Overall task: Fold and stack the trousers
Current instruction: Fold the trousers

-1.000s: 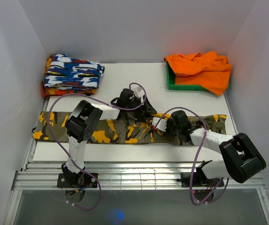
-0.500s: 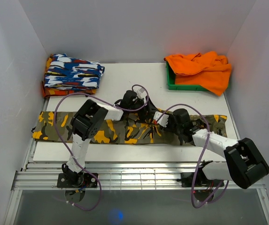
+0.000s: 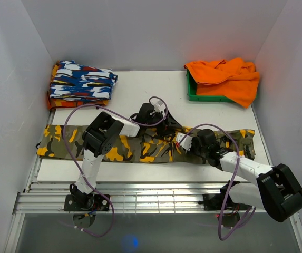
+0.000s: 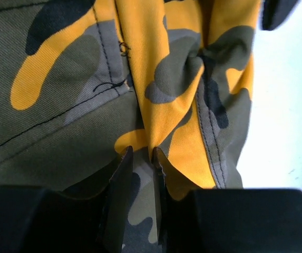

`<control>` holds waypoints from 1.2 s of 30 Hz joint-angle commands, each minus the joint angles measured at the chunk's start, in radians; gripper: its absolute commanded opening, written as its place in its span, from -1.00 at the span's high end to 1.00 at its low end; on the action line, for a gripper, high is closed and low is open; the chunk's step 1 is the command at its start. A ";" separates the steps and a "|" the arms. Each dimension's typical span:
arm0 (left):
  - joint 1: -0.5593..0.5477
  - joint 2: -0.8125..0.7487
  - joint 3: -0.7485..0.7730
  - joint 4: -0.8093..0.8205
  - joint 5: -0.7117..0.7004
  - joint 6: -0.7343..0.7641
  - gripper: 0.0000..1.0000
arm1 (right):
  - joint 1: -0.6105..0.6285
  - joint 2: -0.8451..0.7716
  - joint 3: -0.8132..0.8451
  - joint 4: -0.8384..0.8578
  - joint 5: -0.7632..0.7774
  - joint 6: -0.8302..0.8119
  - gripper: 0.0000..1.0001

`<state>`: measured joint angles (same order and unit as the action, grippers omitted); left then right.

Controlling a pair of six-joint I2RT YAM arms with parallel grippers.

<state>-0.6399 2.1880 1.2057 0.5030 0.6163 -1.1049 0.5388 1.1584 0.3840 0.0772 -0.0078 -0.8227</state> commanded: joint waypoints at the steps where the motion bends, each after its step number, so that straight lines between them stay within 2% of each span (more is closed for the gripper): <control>1: -0.026 0.012 0.009 0.026 0.025 -0.035 -0.53 | 0.004 0.047 -0.037 -0.033 -0.014 0.000 0.45; 2: -0.029 0.013 0.009 0.026 0.023 -0.038 -0.53 | 0.003 0.052 -0.045 -0.016 0.003 0.003 0.42; 3: -0.033 0.015 0.012 0.026 0.020 -0.042 -0.53 | 0.003 0.050 -0.050 -0.008 0.003 0.010 0.27; 6: -0.035 0.022 0.011 0.026 0.005 -0.056 -0.54 | 0.001 0.011 -0.051 -0.002 0.005 0.036 -0.31; 8: -0.033 0.027 0.008 0.023 -0.006 -0.070 -0.53 | 0.001 -0.005 -0.027 -0.004 0.017 0.053 -0.46; 15: -0.037 0.039 0.005 0.026 -0.012 -0.073 -0.33 | 0.000 -0.103 0.039 -0.028 0.054 0.083 -0.28; 23: -0.040 0.044 0.009 0.086 -0.001 -0.092 -0.13 | 0.000 -0.278 -0.050 -0.054 0.055 0.065 -0.15; 29: -0.047 0.056 0.014 0.104 0.007 -0.093 0.21 | 0.000 -0.197 -0.060 -0.113 0.023 0.076 0.08; 31: -0.049 0.061 0.018 0.104 0.011 -0.098 0.20 | 0.000 -0.161 -0.060 -0.103 0.022 0.082 0.10; 36: -0.053 0.081 0.032 0.104 0.022 -0.105 -0.04 | 0.000 -0.057 -0.053 -0.037 0.032 0.115 0.14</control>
<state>-0.6781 2.2559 1.2083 0.5930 0.6136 -1.2045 0.5354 1.0672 0.3328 0.0105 0.0322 -0.7395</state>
